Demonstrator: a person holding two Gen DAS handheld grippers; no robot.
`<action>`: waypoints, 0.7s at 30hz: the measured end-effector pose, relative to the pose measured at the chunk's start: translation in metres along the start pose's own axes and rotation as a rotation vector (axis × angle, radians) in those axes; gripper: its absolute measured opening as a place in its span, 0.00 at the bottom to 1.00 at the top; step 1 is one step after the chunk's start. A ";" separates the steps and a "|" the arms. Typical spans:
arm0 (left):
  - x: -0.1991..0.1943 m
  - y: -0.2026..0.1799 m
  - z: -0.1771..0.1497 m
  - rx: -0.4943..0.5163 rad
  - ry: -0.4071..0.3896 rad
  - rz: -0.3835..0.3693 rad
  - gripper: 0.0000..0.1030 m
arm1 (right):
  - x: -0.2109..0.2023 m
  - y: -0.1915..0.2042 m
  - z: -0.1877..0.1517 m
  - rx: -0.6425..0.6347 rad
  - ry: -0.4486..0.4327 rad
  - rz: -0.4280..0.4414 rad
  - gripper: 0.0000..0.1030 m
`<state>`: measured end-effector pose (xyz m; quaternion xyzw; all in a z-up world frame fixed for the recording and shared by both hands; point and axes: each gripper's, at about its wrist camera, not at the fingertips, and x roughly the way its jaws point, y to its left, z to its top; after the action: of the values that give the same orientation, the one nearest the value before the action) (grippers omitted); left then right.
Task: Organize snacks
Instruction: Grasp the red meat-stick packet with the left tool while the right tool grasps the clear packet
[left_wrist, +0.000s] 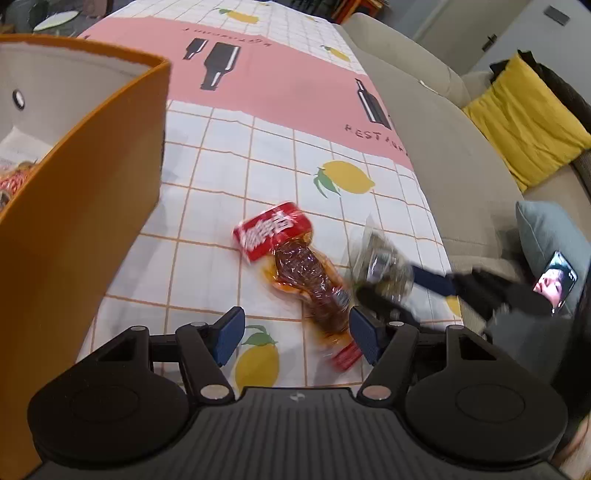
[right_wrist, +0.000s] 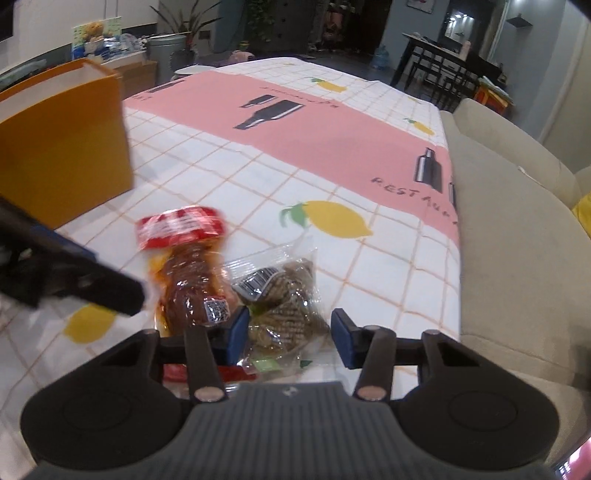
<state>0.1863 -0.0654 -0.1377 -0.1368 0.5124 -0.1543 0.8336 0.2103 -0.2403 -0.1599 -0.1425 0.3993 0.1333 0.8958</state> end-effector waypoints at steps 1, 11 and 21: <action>-0.001 0.002 0.000 -0.010 -0.001 0.000 0.73 | -0.002 0.003 -0.001 0.009 0.006 0.008 0.45; -0.009 0.009 0.002 -0.009 -0.029 0.054 0.71 | -0.023 0.034 -0.009 0.070 0.045 0.014 0.43; 0.011 -0.021 0.002 0.283 0.003 0.113 0.78 | -0.028 0.012 -0.020 0.089 0.087 -0.116 0.43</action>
<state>0.1904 -0.0890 -0.1374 0.0111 0.4938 -0.1781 0.8511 0.1744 -0.2402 -0.1535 -0.1309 0.4345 0.0569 0.8893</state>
